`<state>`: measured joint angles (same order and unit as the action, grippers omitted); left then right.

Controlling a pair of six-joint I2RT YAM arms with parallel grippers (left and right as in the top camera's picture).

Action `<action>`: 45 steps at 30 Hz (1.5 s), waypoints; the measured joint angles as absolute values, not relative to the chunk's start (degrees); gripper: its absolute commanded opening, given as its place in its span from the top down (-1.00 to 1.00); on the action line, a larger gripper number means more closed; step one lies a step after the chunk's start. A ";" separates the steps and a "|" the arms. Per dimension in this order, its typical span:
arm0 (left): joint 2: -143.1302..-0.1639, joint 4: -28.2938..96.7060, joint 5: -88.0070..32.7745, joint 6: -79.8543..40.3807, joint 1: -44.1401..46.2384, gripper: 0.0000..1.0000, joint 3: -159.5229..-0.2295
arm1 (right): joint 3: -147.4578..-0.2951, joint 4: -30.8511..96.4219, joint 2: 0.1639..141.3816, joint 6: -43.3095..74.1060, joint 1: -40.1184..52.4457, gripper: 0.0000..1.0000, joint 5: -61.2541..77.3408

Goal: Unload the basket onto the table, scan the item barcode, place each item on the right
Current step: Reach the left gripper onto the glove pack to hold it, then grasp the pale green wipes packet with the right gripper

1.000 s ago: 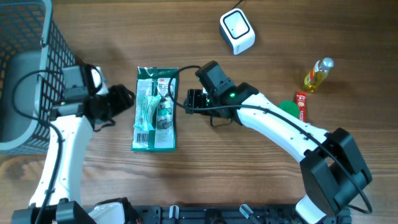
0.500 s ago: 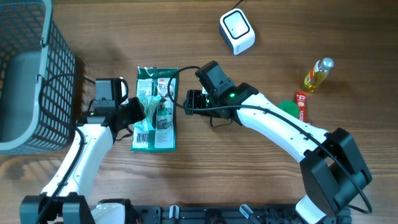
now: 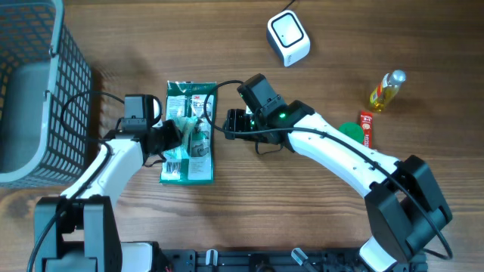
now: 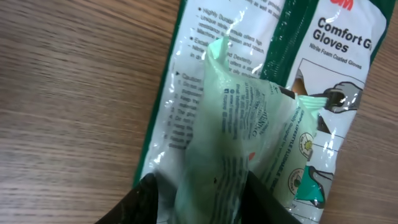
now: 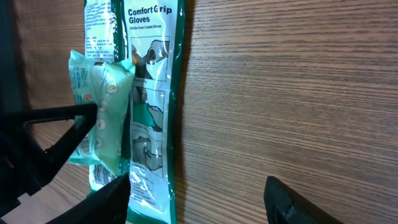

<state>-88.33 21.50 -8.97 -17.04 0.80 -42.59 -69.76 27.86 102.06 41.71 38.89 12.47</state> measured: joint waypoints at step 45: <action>-84.36 23.09 -34.24 -17.04 9.39 0.92 -43.83 | -65.58 19.25 104.12 39.38 33.17 0.91 29.74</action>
<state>-84.36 23.09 -34.24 -17.04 9.39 -43.83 -65.58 19.25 104.12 39.38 33.17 29.74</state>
